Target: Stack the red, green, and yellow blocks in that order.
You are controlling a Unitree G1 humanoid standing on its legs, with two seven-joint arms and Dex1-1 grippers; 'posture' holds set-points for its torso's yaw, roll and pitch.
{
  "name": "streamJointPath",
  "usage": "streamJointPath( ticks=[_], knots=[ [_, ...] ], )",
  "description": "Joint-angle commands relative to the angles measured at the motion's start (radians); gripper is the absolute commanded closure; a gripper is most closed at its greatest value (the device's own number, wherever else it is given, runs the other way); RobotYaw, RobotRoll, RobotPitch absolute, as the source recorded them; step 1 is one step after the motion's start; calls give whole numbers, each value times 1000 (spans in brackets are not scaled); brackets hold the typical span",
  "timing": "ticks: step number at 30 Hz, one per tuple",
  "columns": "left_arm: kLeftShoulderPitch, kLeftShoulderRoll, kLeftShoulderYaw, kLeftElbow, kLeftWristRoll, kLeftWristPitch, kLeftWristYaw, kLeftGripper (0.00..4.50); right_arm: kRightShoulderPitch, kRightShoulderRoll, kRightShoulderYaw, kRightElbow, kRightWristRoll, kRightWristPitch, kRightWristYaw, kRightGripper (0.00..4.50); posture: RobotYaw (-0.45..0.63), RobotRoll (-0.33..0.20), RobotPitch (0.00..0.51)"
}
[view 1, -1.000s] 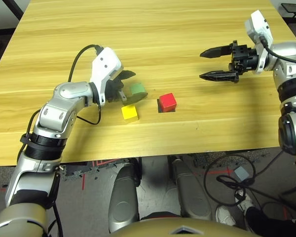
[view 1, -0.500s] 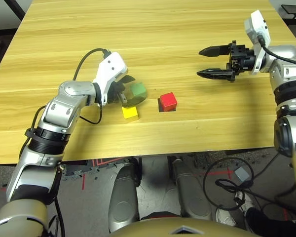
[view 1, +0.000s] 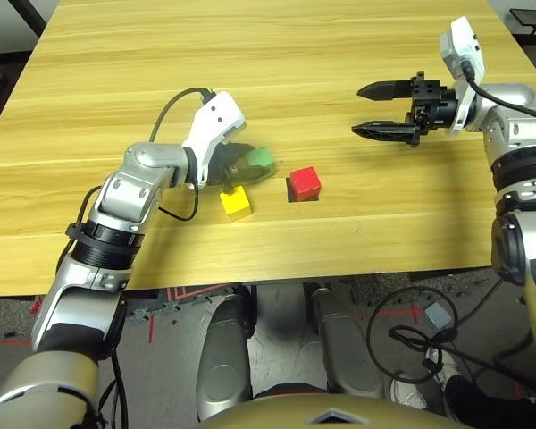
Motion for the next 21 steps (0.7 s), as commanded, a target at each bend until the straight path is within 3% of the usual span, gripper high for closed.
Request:
streamJointPath(
  ticks=[1,10,21],
  knots=[
    [-40,-4,-8,-104,-46,125,-5,2450,25,-8,-14,-22,-11,8,-5,0,194,-39,258],
    [-136,-53,-21,-268,-136,402,62,2450,55,-11,-22,-26,-9,10,-20,0,184,-21,264],
    [-115,-88,-73,-266,-150,378,111,2450,87,-11,-36,-59,-2,27,-34,0,158,-21,270]
  ],
)
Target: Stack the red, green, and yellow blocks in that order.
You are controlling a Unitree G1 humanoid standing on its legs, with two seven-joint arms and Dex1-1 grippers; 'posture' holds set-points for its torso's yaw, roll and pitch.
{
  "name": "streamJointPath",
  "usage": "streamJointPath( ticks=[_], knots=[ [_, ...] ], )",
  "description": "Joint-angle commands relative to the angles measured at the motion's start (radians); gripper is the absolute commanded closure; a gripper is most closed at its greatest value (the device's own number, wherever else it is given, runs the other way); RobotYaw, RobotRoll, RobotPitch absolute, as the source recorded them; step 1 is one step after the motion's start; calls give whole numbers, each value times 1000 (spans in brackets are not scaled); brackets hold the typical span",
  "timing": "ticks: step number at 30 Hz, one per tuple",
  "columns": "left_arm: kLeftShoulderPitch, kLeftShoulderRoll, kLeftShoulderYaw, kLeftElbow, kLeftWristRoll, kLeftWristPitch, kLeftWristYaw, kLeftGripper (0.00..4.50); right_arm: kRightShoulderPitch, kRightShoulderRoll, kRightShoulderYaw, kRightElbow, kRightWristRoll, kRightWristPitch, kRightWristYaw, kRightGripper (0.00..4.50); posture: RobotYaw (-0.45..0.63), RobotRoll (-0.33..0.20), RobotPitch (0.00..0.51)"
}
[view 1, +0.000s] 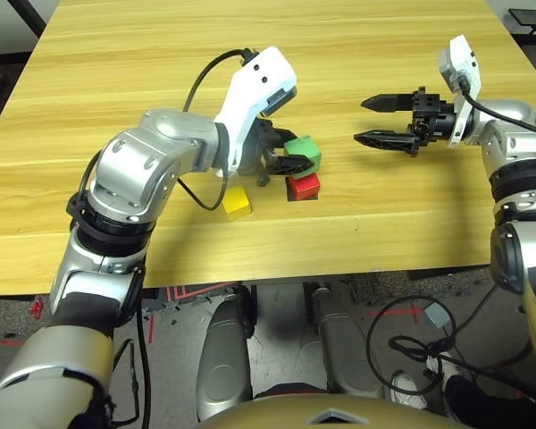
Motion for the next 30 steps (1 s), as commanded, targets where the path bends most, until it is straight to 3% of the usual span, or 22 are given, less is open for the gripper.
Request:
streamJointPath(
  ticks=[1,16,30],
  knots=[
    [18,-10,-37,5,5,-38,10,2450,30,-13,-16,-29,-1,13,-2,0,155,-22,270],
    [63,-6,-96,65,53,-170,12,2450,47,-26,-29,-66,4,42,-11,0,135,-32,274],
    [81,-4,-100,46,60,-180,6,2450,22,-21,-32,-43,-1,40,-20,0,146,-35,271]
  ],
)
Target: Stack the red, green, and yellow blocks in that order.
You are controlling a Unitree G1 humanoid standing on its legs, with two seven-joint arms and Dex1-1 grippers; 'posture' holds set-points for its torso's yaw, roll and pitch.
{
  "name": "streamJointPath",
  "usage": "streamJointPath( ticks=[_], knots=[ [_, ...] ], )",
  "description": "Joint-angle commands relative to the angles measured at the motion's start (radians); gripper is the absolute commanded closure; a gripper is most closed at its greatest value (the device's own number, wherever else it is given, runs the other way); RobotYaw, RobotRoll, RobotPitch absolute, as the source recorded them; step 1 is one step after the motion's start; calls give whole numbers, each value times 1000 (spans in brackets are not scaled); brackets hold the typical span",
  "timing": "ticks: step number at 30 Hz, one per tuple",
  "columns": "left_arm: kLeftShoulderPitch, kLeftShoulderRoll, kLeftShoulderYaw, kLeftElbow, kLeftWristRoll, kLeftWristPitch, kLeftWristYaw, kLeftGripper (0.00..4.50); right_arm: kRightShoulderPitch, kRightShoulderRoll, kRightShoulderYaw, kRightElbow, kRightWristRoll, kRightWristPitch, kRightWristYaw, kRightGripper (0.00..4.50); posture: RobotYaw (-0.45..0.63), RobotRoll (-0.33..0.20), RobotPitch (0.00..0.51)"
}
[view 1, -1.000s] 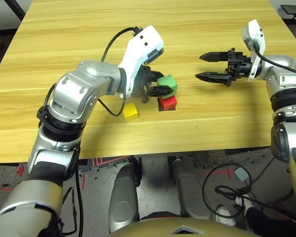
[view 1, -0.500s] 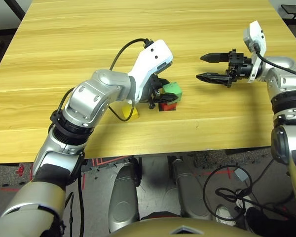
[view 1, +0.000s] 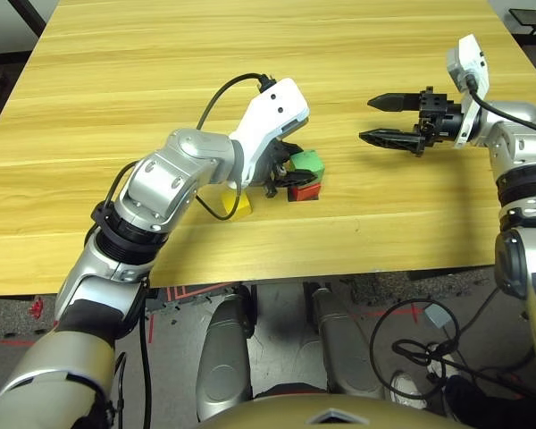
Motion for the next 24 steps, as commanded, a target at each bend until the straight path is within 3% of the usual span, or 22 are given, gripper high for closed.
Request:
streamJointPath(
  ticks=[1,3,10,19,24],
  knots=[
    [25,0,-16,-20,-1,-5,-6,2450,-8,-2,-13,2,-3,-6,-1,0,147,-34,271],
    [28,-1,-17,-21,0,-7,-6,2450,-9,-1,-13,4,-3,-7,-1,0,149,-35,270],
    [26,12,7,-43,-13,-7,-14,60,-11,0,-13,12,-5,-13,-5,0,162,-31,259],
    [55,175,91,-173,-59,91,-32,20,-36,5,-10,53,-11,-35,-6,0,193,-27,255],
    [164,281,159,-291,-105,191,-14,20,-49,10,-5,79,-18,-46,1,0,211,-25,260]
  ],
)
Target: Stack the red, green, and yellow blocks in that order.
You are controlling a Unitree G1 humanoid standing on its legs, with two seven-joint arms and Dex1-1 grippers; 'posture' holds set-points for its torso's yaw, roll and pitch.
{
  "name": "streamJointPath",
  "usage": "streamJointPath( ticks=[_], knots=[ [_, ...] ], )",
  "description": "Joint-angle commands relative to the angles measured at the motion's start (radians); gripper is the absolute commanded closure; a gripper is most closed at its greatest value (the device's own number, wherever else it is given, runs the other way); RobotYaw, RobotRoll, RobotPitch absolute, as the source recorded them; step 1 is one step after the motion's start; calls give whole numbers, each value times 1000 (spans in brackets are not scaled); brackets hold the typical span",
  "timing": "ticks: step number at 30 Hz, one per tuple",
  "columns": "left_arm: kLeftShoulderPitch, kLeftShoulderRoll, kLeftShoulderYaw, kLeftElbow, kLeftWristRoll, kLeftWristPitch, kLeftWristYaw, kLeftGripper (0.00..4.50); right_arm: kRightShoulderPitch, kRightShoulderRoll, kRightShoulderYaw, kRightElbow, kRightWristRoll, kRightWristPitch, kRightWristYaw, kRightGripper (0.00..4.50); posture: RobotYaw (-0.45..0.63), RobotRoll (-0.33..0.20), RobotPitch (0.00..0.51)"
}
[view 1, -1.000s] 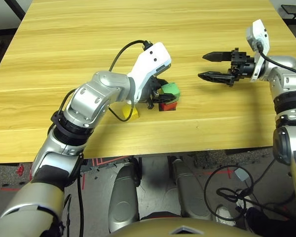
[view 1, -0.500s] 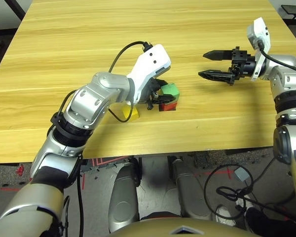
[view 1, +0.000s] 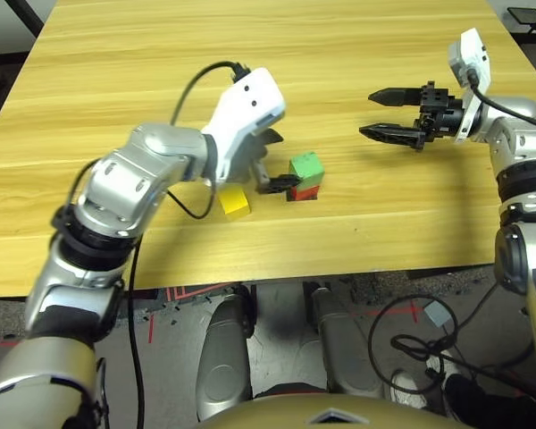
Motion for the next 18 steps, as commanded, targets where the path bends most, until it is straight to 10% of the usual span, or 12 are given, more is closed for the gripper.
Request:
streamJointPath(
  ticks=[1,18],
  knots=[
    [66,50,41,-83,-34,63,10,20,-11,5,-5,29,-16,-15,8,0,216,-24,260],
    [242,78,30,-57,-9,-26,81,20,-36,13,-11,60,-38,-21,16,0,216,-42,265]
  ],
)
